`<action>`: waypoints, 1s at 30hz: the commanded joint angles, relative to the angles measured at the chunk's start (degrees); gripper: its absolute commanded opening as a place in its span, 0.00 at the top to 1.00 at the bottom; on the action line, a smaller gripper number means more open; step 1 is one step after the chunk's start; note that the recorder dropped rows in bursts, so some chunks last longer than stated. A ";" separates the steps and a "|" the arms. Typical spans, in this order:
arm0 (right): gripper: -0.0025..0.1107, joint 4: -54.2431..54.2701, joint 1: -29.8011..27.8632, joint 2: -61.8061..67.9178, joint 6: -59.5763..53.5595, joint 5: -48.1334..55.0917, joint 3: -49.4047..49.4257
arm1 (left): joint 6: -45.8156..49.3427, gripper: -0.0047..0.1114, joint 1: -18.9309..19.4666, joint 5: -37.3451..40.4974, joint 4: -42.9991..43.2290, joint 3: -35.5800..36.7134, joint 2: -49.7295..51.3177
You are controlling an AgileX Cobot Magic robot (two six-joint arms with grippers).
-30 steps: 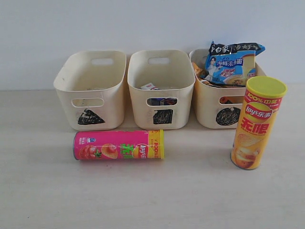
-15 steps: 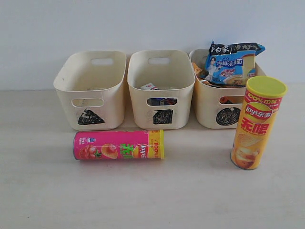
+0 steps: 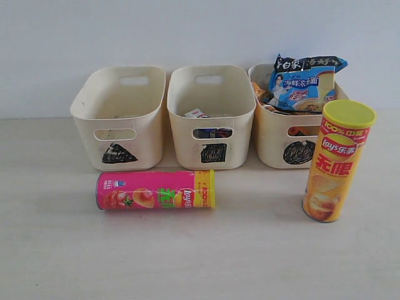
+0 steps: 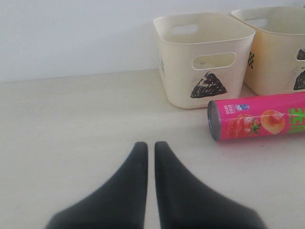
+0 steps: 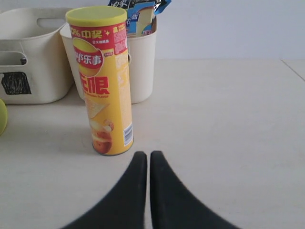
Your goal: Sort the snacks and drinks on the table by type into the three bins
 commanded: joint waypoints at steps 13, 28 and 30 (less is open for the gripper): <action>0.98 -0.51 -0.38 -0.38 0.08 0.73 0.27 | -0.31 0.92 0.19 -0.32 0.03 -0.02 -0.17; 0.98 -0.51 -0.38 -0.38 0.19 0.73 0.27 | 0.79 0.92 0.19 -9.34 -9.13 -0.02 -0.17; 0.98 -0.51 -0.38 -0.38 0.01 0.73 0.27 | 0.79 0.92 0.19 -11.83 -10.68 -0.02 -0.17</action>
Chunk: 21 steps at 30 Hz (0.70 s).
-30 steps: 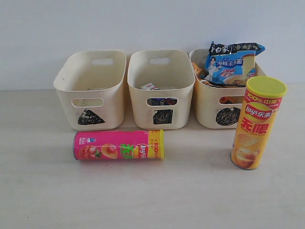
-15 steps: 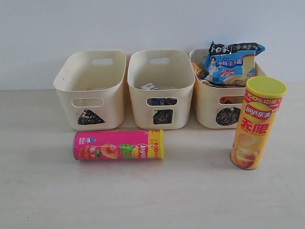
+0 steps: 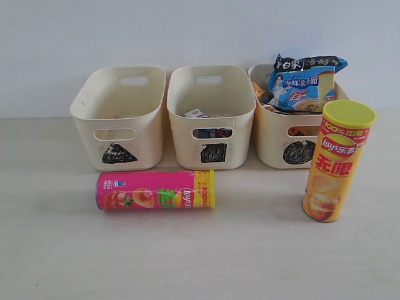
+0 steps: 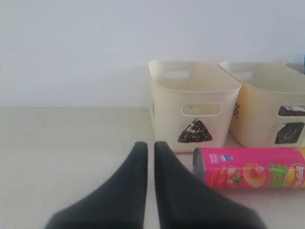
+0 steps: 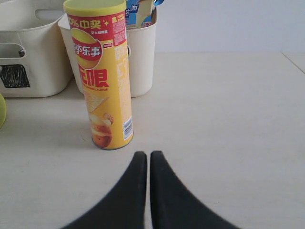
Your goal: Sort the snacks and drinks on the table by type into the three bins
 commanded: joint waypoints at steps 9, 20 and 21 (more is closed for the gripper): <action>0.98 -0.40 -0.38 -0.25 0.05 -0.24 0.27 | -10.63 0.92 0.19 -25.85 -3.85 -0.02 0.02; 0.98 -0.40 -0.38 -0.25 0.05 -0.24 0.27 | -10.88 0.92 0.19 -23.50 0.52 -21.55 25.32; 0.98 -0.40 -0.38 -0.25 0.05 -0.24 0.27 | -11.78 0.92 0.19 -22.25 1.82 -23.16 27.25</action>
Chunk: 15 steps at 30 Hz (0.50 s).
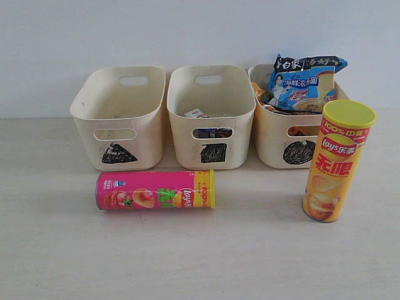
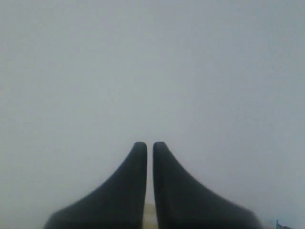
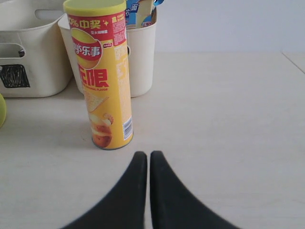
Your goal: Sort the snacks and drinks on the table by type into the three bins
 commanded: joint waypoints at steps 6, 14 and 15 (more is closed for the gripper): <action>0.98 -0.40 -0.38 -0.25 0.05 -0.24 0.27 | -3.87 0.92 -1.10 12.81 11.21 -15.99 20.48; 0.98 -0.40 -0.38 -0.25 -0.09 -0.24 0.27 | 8.92 0.92 -11.66 34.32 16.34 -28.30 34.64; 0.98 -0.40 -0.38 -0.25 -0.09 -0.24 0.27 | 10.99 0.92 -13.28 36.58 15.76 -29.54 36.50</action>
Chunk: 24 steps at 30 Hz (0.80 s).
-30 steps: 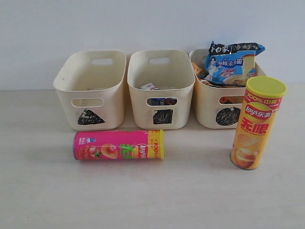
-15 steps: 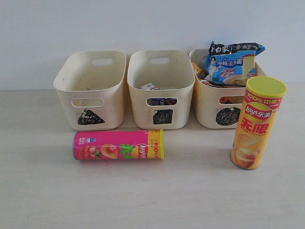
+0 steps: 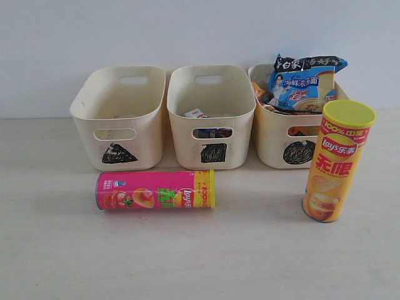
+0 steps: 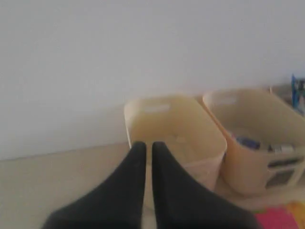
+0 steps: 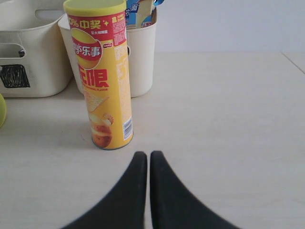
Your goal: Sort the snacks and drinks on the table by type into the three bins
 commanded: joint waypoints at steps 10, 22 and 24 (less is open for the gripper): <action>0.98 -0.40 -0.38 -0.25 0.01 -0.24 0.27 | 24.87 0.92 -14.02 26.57 -7.50 -17.84 22.99; 0.98 -0.40 -0.38 -0.25 0.01 -0.24 0.27 | 56.72 0.92 -14.12 42.79 -27.62 -32.74 39.98; 0.98 -0.40 -0.38 -0.25 0.01 -0.24 0.27 | 59.57 0.92 -14.12 44.21 -27.62 -34.76 42.86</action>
